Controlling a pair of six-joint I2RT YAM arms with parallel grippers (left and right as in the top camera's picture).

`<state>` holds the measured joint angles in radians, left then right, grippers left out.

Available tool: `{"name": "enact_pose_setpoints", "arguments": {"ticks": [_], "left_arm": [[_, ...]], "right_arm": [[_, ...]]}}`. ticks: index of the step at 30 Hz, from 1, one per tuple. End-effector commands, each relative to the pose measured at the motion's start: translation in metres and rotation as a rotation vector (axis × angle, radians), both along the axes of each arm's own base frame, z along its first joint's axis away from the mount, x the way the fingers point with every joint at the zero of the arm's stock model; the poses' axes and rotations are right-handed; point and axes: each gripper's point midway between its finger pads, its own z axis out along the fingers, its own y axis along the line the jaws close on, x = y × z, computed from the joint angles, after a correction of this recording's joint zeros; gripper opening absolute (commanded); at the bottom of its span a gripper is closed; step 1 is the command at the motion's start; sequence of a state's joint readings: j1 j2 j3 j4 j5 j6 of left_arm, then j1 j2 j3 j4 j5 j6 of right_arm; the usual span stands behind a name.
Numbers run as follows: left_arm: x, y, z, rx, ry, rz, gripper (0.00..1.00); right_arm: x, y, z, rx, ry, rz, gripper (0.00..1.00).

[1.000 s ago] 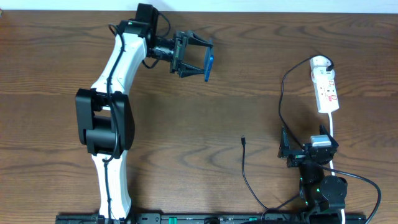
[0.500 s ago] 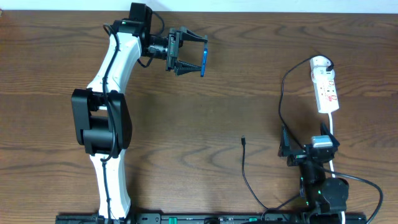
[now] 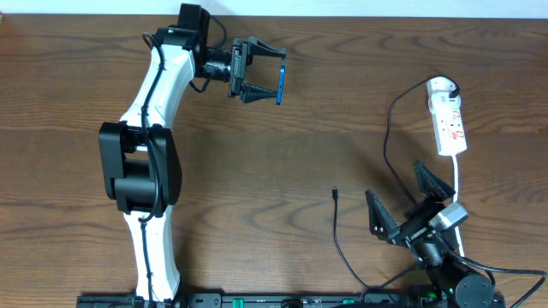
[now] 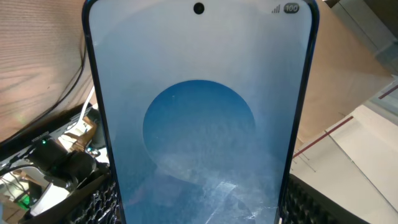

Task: Plug charger to phone and switch on socket
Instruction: 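Swing the right gripper toward the phone held by the left gripper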

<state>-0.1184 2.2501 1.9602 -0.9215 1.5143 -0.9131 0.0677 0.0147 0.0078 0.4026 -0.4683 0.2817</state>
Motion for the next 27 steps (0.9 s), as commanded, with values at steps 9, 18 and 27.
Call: {"name": "enact_pose_setpoints", "arguments": {"ticks": [9,18,27], "left_arm": [[-0.006,0.002,0.028,-0.059,-0.04,-0.013,0.75],[-0.006,0.002,0.028,-0.06,-0.04,-0.013,0.75],[-0.006,0.002,0.028,-0.059,-0.04,-0.013,0.75]], "right_arm": [[0.015,0.028,0.099,-0.255,0.062,0.125,0.99],[-0.007,0.092,0.078,-0.268,0.297,0.977,0.99],[0.093,0.072,-0.007,-0.028,0.863,0.549,0.99]]}}
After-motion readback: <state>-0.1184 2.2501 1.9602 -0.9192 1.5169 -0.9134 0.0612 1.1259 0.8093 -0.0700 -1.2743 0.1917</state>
